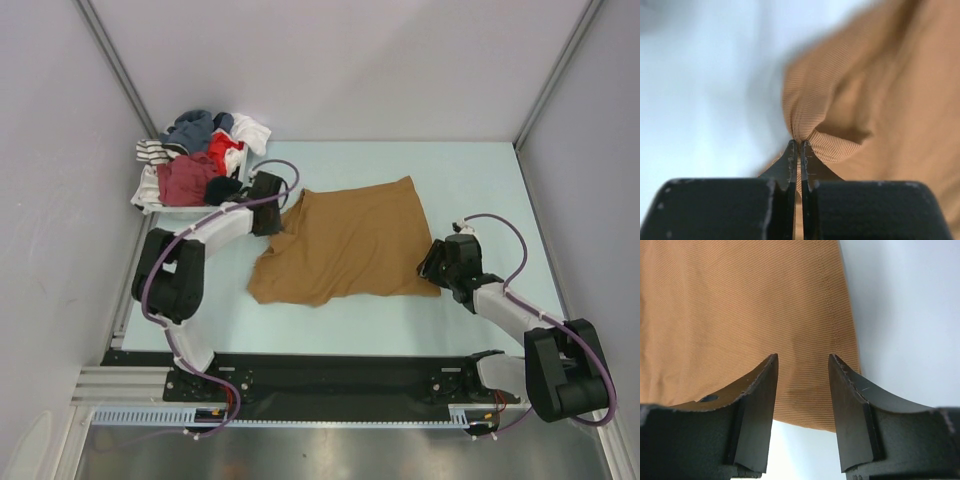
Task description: Fold and stack the tank tops
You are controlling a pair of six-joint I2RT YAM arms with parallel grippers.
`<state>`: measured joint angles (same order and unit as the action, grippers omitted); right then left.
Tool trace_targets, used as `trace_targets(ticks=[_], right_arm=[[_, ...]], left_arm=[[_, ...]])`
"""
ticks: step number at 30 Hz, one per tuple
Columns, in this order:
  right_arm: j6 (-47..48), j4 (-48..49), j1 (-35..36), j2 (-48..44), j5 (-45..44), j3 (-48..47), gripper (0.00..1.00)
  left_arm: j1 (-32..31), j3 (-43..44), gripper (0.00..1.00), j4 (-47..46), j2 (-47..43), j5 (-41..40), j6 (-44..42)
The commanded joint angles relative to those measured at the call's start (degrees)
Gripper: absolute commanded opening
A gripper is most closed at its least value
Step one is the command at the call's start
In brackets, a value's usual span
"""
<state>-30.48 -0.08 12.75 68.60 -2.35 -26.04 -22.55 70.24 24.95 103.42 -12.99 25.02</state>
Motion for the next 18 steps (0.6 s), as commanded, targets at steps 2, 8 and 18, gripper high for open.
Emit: trace_targets(ticks=[2,8,18], right_arm=[[-0.5,2.3,0.3,0.2,-0.6,-0.1,0.49],[-0.2,2.5,0.3,0.3,-0.3,-0.1,0.51],[-0.9,0.4,0.5,0.0,-2.5,-1.2,0.54]], left_arm=[[7.1,2.2,0.00,-2.5,-4.1,-2.4,2.4],[10.4,2.5,0.93,-2.5,-4.1,-7.5,4.4],[6.9,-1.1,0.93,-1.0,-11.8,-2.2,0.6]])
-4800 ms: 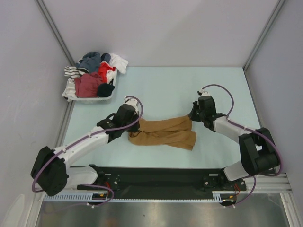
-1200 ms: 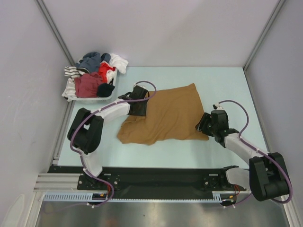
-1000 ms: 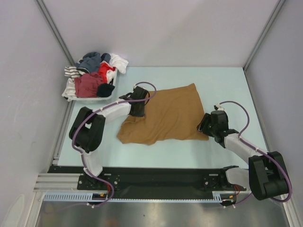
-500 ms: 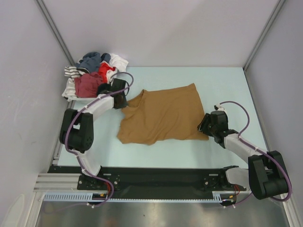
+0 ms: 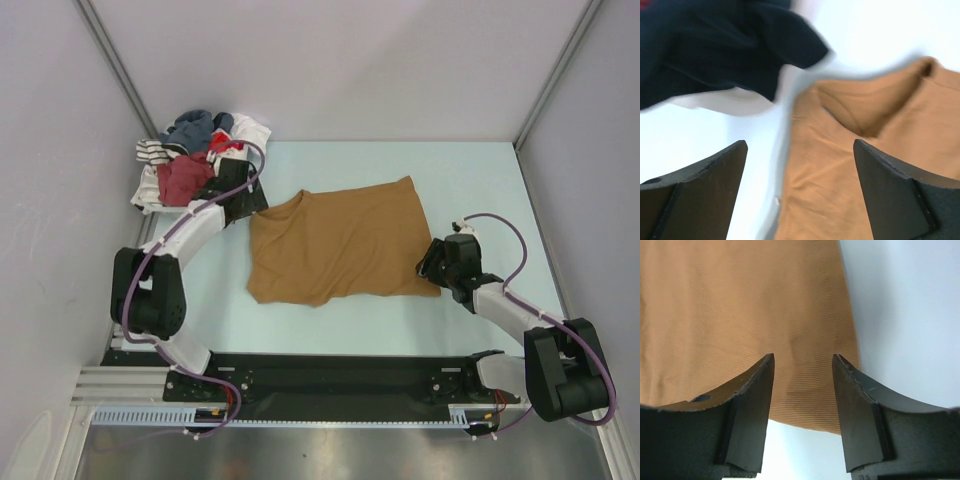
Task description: Fold and stack the tank tops
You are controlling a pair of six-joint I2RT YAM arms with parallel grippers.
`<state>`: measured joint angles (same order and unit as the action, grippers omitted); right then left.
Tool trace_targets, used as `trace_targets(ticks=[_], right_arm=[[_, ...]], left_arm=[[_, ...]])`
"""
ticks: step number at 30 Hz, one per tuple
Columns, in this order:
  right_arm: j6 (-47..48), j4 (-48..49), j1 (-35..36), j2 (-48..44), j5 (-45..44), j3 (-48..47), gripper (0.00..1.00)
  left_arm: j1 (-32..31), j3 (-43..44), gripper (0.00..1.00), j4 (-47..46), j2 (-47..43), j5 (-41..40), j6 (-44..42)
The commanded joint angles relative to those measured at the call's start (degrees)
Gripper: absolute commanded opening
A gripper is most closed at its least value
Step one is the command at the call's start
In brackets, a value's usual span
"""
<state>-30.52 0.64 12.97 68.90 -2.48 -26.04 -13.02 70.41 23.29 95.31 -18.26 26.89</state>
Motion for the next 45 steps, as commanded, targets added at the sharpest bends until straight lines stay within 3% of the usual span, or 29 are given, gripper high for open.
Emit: trace_targets(ticks=[1,8,12,23,28,34,37,38,40,41,44,45], right_arm=[[-1.2,-2.7,0.3,-0.6,-3.1,-1.6,0.55],[-6.9,-17.8,0.0,-6.2,-9.5,-5.1,0.55],[-9.9,-19.6,-0.1,-11.1,-7.1,-3.1,0.54],[-16.3,-20.2,0.3,-12.3,-3.8,1.2,0.53],[-18.5,-22.1,1.3,-15.2,-6.0,2.6,0.52],[-20.7,-20.9,2.0,-14.8,-6.7,4.6,0.43],[-21.0,-20.4,2.0,-13.8,-8.1,4.5,0.29],[-21.0,-20.5,1.6,-13.8,-8.8,4.3,0.20],[-20.5,-20.8,1.1,-13.8,-9.8,4.0,0.10],[-20.1,-20.9,0.7,-13.8,-10.8,3.5,0.04],[-18.8,-21.6,-0.1,-12.4,-12.1,1.8,0.03],[-18.7,-21.9,-0.1,-11.8,-12.5,1.3,0.03]], left_arm=[[-4.2,-4.0,0.93,0.1,-5.6,3.5,-0.6],[-10.5,-20.6,0.92,-4.4,-19.9,8.4,3.7],[-11.7,-29.2,0.92,-5.1,-28.2,11.0,5.4],[-11.5,-37.2,0.93,-4.0,-32.8,7.7,10.5],[-11.5,-40.1,0.88,-5.7,-34.1,9.2,11.0],[-10.7,-43.8,0.80,-10.2,-32.1,8.2,14.0],[-10.3,-44.1,0.65,-11.0,-31.1,6.8,14.6],[-10.3,-44.0,0.52,-10.8,-31.1,5.2,14.8],[-10.0,-43.5,0.38,-10.1,-31.0,3.4,14.7],[-9.9,-43.2,0.22,-9.7,-31.0,2.5,14.7],[-9.2,-42.1,0.00,-8.3,-31.1,0.5,14.7],[-9.1,-41.1,0.00,-7.0,-30.9,-1.1,15.2]])
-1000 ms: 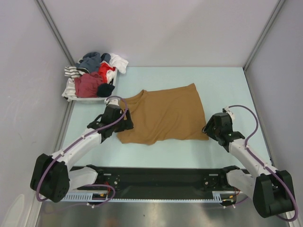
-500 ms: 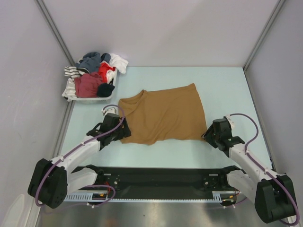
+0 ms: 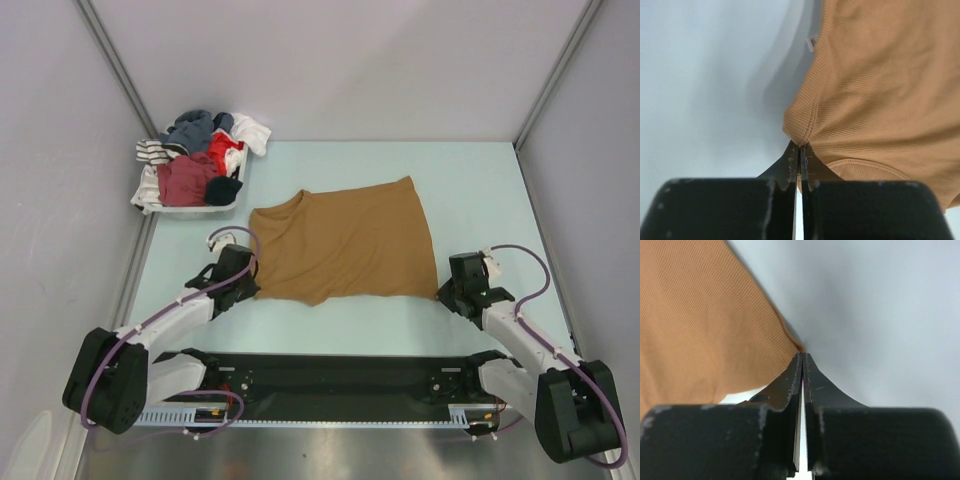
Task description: Fold and stack the tank tops
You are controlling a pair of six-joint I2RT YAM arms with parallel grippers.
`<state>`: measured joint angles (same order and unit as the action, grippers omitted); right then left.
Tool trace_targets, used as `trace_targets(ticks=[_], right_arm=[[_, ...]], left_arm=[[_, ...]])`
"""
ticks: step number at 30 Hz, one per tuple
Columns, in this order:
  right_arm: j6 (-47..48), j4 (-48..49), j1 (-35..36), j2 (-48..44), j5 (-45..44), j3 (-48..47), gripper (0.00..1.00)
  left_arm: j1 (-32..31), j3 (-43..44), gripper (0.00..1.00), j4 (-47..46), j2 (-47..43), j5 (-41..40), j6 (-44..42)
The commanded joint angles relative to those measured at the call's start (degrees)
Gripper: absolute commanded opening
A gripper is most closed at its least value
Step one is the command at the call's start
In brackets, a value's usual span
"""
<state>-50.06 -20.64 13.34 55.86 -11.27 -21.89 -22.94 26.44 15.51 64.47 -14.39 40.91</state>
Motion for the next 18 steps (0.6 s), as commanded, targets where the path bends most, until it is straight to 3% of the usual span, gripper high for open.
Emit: trace_targets(ticks=[1,7,10,15,16,17,18], right_arm=[[1.1,-0.7,-0.7,1.7,-4.1,-3.4,0.03],[3.0,1.3,-2.5,5.2,-4.6,-7.2,0.03],[4.3,3.0,-3.1,7.6,-4.5,-9.5,0.04],[6.8,5.7,-4.6,11.9,-0.6,-11.3,0.02],[7.8,5.7,-4.7,12.3,-0.2,-11.6,0.05],[8.2,4.5,-4.7,12.1,-0.1,-12.4,0.16],[8.7,4.1,-4.7,11.6,0.2,-12.5,0.20]], left_arm=[[0.8,3.4,0.00,0.9,0.1,-5.5,1.2],[1.1,8.8,0.00,4.7,1.4,-11.2,0.1],[1.3,11.1,0.09,5.3,2.3,-11.7,-2.3],[1.2,12.9,0.40,4.4,3.2,-7.4,-6.9],[1.2,12.9,0.47,4.4,3.0,-6.8,-7.1],[1.1,12.9,0.62,4.7,2.7,-6.4,-7.4],[1.1,12.8,0.69,5.6,1.6,-6.9,-7.5]])
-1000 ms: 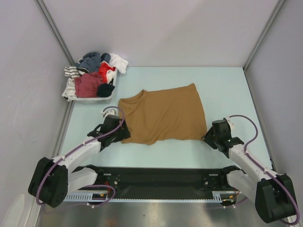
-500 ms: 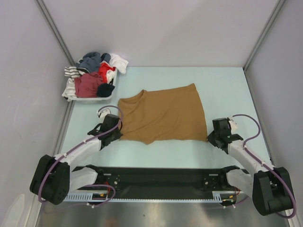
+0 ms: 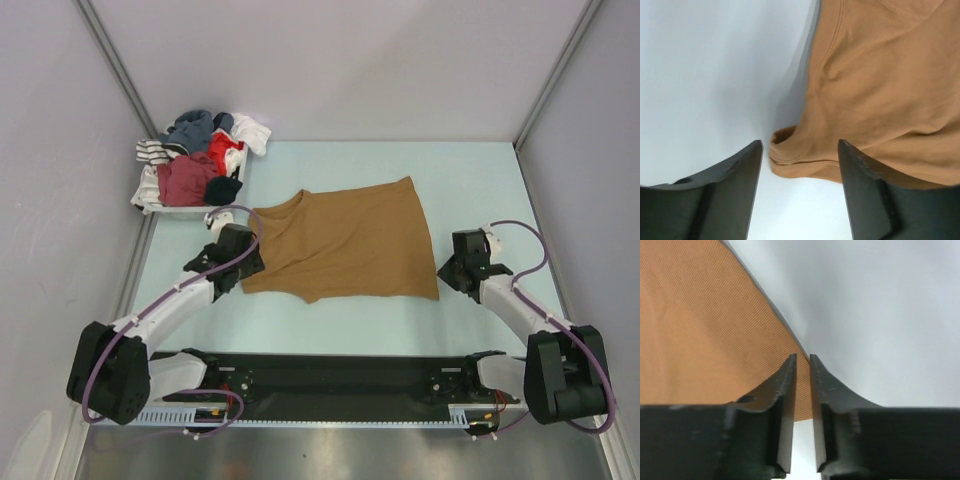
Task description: Fold and stack the tank tops
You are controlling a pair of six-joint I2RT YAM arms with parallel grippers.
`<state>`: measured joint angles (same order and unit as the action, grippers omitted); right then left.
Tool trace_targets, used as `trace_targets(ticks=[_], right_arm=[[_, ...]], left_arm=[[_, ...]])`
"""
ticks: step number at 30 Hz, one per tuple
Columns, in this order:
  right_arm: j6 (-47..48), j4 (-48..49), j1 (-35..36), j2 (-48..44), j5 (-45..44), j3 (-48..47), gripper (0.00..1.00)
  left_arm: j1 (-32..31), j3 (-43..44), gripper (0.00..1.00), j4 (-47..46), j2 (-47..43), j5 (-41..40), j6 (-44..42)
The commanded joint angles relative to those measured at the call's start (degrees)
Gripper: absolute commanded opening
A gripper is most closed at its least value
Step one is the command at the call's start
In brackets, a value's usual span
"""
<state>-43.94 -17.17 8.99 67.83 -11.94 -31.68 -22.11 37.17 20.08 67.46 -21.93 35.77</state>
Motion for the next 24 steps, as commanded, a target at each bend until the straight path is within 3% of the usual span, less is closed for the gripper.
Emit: trace_targets(ticks=[1,2,5,12,16,22,24], right_arm=[[3.0,-0.2,-0.4,-1.6,1.4,-2.5,0.23],[3.0,-0.8,-0.4,-2.7,1.3,-1.7,0.29],[2.0,-3.0,-0.3,-7.1,3.0,0.4,0.38],[-4.2,-7.4,3.4,-14.7,2.8,5.0,0.38],[-8.4,-7.2,4.6,-14.5,4.4,6.9,0.39],[-13.9,-7.3,6.5,-13.4,1.6,8.3,0.42],[-14.1,-6.1,6.6,-12.6,1.6,8.8,0.50]], left_arm=[[0.0,1.9,0.74,1.5,-2.0,0.1,-2.3],[-0.2,1.8,0.78,2.1,-2.7,-0.3,-1.9],[-1.2,1.1,0.77,4.0,-5.8,0.8,-1.1],[-13.1,-4.4,0.71,-0.3,-12.4,7.5,8.5],[-18.6,-5.7,0.64,-2.7,-12.3,8.8,12.0],[-24.1,-5.8,0.63,-3.9,-8.6,7.7,15.0],[-25.2,-6.4,0.62,-5.5,-7.0,8.1,16.3]])
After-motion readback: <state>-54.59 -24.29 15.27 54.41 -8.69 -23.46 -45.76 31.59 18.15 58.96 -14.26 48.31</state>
